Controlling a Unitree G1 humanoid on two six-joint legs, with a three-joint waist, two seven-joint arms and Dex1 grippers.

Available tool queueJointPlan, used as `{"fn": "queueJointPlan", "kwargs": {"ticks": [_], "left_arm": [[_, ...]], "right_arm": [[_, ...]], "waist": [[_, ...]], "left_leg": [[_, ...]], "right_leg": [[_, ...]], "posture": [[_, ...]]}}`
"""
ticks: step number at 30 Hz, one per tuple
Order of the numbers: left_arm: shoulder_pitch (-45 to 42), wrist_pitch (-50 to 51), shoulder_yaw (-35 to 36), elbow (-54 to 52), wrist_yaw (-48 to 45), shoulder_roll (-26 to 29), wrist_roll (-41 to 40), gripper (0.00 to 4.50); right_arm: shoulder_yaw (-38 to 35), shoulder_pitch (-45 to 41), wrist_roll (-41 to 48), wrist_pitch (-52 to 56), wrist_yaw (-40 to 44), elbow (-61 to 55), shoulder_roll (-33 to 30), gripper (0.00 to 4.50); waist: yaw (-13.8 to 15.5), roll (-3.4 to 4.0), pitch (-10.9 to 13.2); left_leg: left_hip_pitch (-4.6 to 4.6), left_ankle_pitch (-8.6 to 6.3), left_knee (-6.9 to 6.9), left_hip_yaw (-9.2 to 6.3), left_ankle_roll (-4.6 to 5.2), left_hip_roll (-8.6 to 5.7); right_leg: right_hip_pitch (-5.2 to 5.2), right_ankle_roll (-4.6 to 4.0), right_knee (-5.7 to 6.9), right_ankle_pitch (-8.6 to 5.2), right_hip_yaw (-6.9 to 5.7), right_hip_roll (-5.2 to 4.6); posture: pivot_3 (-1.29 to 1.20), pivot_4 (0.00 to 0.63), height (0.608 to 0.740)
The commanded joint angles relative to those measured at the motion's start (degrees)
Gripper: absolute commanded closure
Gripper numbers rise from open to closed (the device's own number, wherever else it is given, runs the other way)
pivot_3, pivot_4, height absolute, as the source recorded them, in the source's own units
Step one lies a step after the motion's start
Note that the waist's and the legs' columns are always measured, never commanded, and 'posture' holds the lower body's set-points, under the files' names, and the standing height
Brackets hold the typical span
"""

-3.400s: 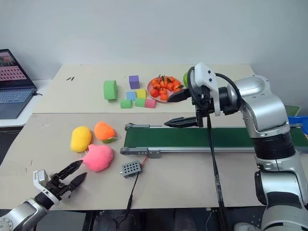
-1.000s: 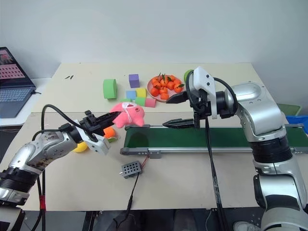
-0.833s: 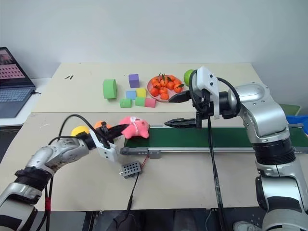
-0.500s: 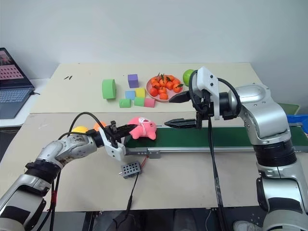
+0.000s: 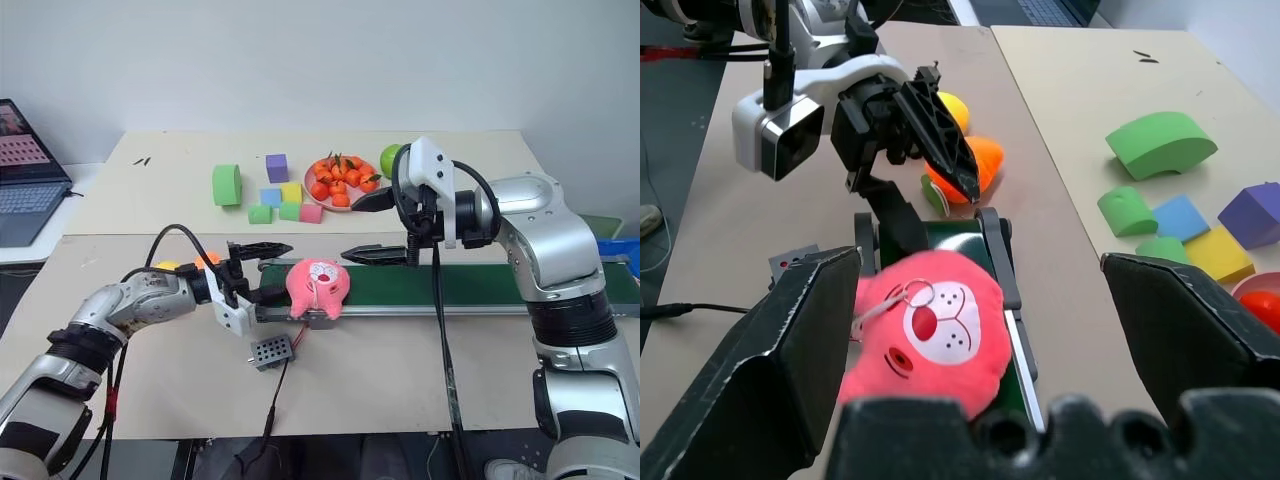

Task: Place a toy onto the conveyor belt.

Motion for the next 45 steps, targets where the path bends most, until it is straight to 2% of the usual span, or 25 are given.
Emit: {"fn": "queueJointPlan", "kwargs": {"ticks": [1, 3, 6, 8, 10, 11, 13, 16, 19, 28, 45], "left_arm": [[-1.0, -0.03, 2.5, -1.17, -1.94, 2.11, -3.59, 0.03], [-0.61, 3.23, 3.33, -1.54, -5.83, 2.76, -8.71, 0.03], [1.79, 23.62, 5.57, -7.16, -24.35, 2.37, -32.34, 0.03], [3.11, 35.5, 7.26, -11.84, -30.46, 1.86, -40.69, 0.03], [5.13, 51.38, 8.81, -20.25, -37.5, 3.58, -51.91, 0.03], [5.92, 61.03, 9.69, -23.94, -39.46, 4.39, -57.64, 0.03], [7.57, 73.63, 11.23, -29.94, -41.26, 5.83, -64.59, 0.03], [9.3, 84.61, 14.09, -37.7, -41.68, 7.55, -71.13, 0.03], [8.03, 91.02, 16.56, -41.16, -40.55, 7.94, -73.44, 0.03], [2.45, 96.53, 17.78, -43.75, -37.67, 3.07, -72.3, 0.03], [-6.72, 103.35, 21.54, -38.51, -35.37, -1.78, -73.05, 0.03]], "right_arm": [[-1.74, -1.07, 0.57, -0.67, 0.3, -0.43, -0.54, 0.0], [-1.59, -1.22, 0.52, -0.74, 0.49, -0.25, -0.48, 0.0], [-1.54, -1.43, 0.43, -0.86, 1.19, 0.19, -0.94, 0.0], [-1.67, -1.46, 0.31, -0.99, 1.56, 0.49, -1.21, 0.0], [-1.71, -1.64, 0.08, -1.12, 2.07, 1.08, -1.48, 0.0], [-1.67, -1.68, -0.03, -1.21, 2.3, 1.4, -1.58, 0.0], [-1.43, -1.63, -0.29, -1.54, 2.69, 1.89, -1.73, 0.0], [-1.03, -1.39, -0.62, -2.06, 3.76, 2.38, -2.18, 0.0], [-1.42, -2.03, -1.77, -2.89, 3.59, 4.28, -2.77, 0.0], [-3.57, -1.06, -1.12, -1.63, 1.31, 3.03, -3.38, 0.0], [-4.99, 2.13, 0.51, 0.81, -0.95, -1.57, -3.41, 0.0]], "waist": [[-0.03, 0.0, 0.0], [0.02, 0.0, 0.0], [0.01, 0.0, 0.0], [-0.18, 0.0, 0.0], [-0.33, 0.0, 0.0], [-0.51, 0.0, 0.0], [-0.84, 0.0, 0.0], [-1.36, 0.0, 0.01], [-1.4, 0.0, 0.02], [-1.27, 0.0, 0.02], [-0.42, 0.0, 0.02]], "left_leg": [[0.0, 0.0, 0.0, 0.0, 0.0, 0.0], [0.0, 0.0, 0.01, 0.0, 0.0, 0.0], [0.0, -0.01, 0.03, -0.01, 0.02, 0.0], [-0.01, -0.04, 0.07, -0.02, 0.08, 0.01], [-0.01, -0.07, 0.11, -0.02, 0.13, 0.01], [-0.01, -0.07, 0.11, -0.02, 0.14, 0.01], [-0.02, -0.1, 0.12, -0.02, 0.18, 0.01], [0.0, -0.1, 0.11, -0.03, 0.18, 0.01], [0.0, -0.08, 0.12, -0.03, 0.15, 0.03], [0.05, -0.02, 0.11, -0.02, 0.03, 0.02], [0.03, -0.02, 0.13, -0.02, 0.04, 0.01]], "right_leg": [[0.0, 0.0, 0.0, 0.0, 0.0, 0.0], [0.0, 0.0, 0.0, 0.0, 0.0, 0.0], [0.0, 0.0, 0.03, 0.0, 0.0, 0.0], [-0.01, 0.01, 0.08, 0.0, 0.0, 0.0], [-0.01, 0.01, 0.11, -0.01, 0.01, 0.0], [-0.01, 0.01, 0.09, -0.01, 0.0, 0.0], [-0.01, 0.02, 0.11, -0.01, 0.01, 0.0], [0.0, 0.03, 0.11, -0.02, 0.01, 0.01], [0.01, 0.03, 0.08, -0.02, 0.01, 0.02], [0.07, 0.01, 0.04, -0.01, 0.05, 0.02], [0.07, 0.01, 0.03, -0.01, 0.05, 0.01]], "posture": [[0.0, 0.15, 0.74], [0.0, 0.15, 0.74], [0.0, 0.15, 0.74], [0.0, 0.15, 0.74], [0.0, 0.15, 0.74], [0.0, 0.15, 0.74], [0.0, 0.15, 0.74], [0.0, 0.15, 0.74], [0.0, 0.15, 0.74], [0.0, 0.15, 0.74], [0.0, 0.15, 0.74]]}}
